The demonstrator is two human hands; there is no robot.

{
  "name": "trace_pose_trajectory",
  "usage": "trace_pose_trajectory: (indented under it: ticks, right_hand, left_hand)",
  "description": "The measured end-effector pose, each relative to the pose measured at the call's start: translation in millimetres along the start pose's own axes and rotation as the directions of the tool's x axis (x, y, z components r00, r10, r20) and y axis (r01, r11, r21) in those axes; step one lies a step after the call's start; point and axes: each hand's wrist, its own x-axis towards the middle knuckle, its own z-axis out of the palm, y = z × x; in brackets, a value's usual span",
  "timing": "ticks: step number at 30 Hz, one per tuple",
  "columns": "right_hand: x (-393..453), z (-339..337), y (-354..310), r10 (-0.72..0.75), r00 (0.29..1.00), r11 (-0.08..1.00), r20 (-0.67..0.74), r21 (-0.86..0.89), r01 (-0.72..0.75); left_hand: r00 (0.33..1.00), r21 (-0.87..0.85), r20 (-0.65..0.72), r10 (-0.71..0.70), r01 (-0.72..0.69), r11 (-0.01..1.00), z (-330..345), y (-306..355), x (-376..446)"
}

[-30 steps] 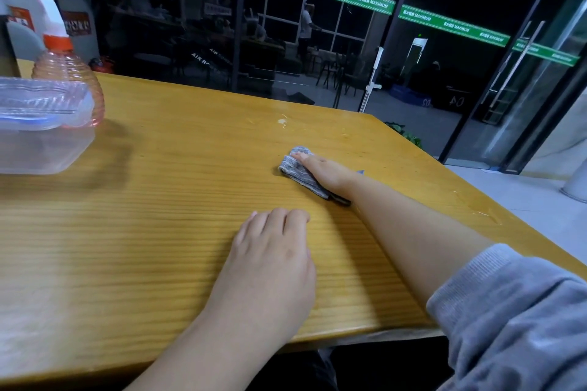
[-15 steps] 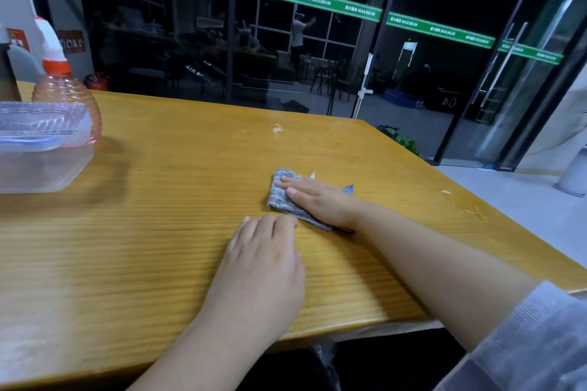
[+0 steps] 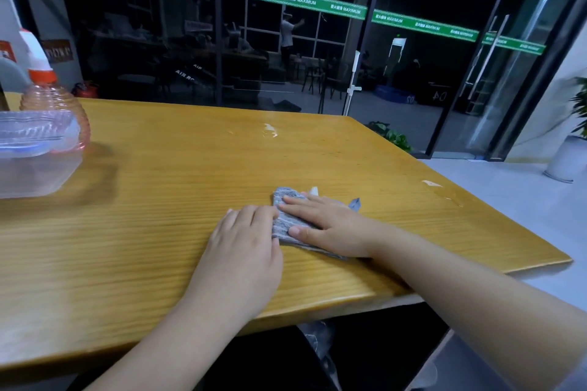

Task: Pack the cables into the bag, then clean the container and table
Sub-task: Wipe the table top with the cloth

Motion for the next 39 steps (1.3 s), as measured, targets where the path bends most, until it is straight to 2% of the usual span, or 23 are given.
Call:
trace_pose_trajectory:
  ticks: [5, 9, 12, 16, 18, 22, 29, 34, 39]
  right_hand:
    - [-8.3, -6.3, 27.7, 0.153, 0.988, 0.988, -0.017, -0.014, -0.153]
    - [-0.9, -17.5, 59.5, 0.306, 0.951, 0.951, -0.047, -0.02, -0.307]
    - [22.5, -22.2, 82.5, 0.397, 0.914, 0.917, -0.079, -0.008, -0.399]
    - [68.2, -23.3, 88.1, 0.449, 0.888, 0.89, -0.098, -0.036, -0.454]
    - [88.3, -20.5, 79.0, 0.436, 0.895, 0.897, -0.094, -0.035, -0.44]
    - [103.9, -13.3, 42.8, 0.307, 0.949, 0.948, -0.067, -0.063, -0.311]
    - [61.5, -6.4, -11.3, 0.188, 0.982, 0.981, -0.015, -0.04, -0.189]
    - [26.3, -5.8, -13.3, 0.15, 0.989, 0.988, -0.011, -0.022, -0.15]
    - [-2.4, -8.1, 3.6, 0.184, 0.983, 0.983, -0.011, -0.02, -0.184]
  left_hand:
    - [1.0, -0.023, 0.002, 0.004, -0.004, 1.0, -2.8, 1.0, -1.0]
    - [1.0, -0.028, 0.003, 0.011, -0.011, 1.0, -3.8, -0.5, -2.2]
    - [1.0, -0.035, 0.019, 0.012, -0.011, 0.999, -3.9, 0.1, -2.0]
    - [1.0, -0.057, 0.028, -0.014, 0.015, 0.998, -3.5, 1.7, -1.6]
    - [0.999, -0.061, 0.033, -0.017, 0.019, 0.998, -3.5, 1.6, -1.5]
    - [1.0, -0.058, 0.025, -0.01, 0.011, 0.998, -1.1, -1.4, -0.5]
    - [0.999, 0.004, -0.021, 0.033, -0.033, 0.999, -0.8, -1.9, 0.6]
    - [0.998, 0.0, 0.005, 0.065, -0.065, 0.998, -2.8, 1.0, -0.2]
    - [0.994, 0.001, 0.037, 0.104, -0.104, 0.995, -6.2, 1.8, -1.0]
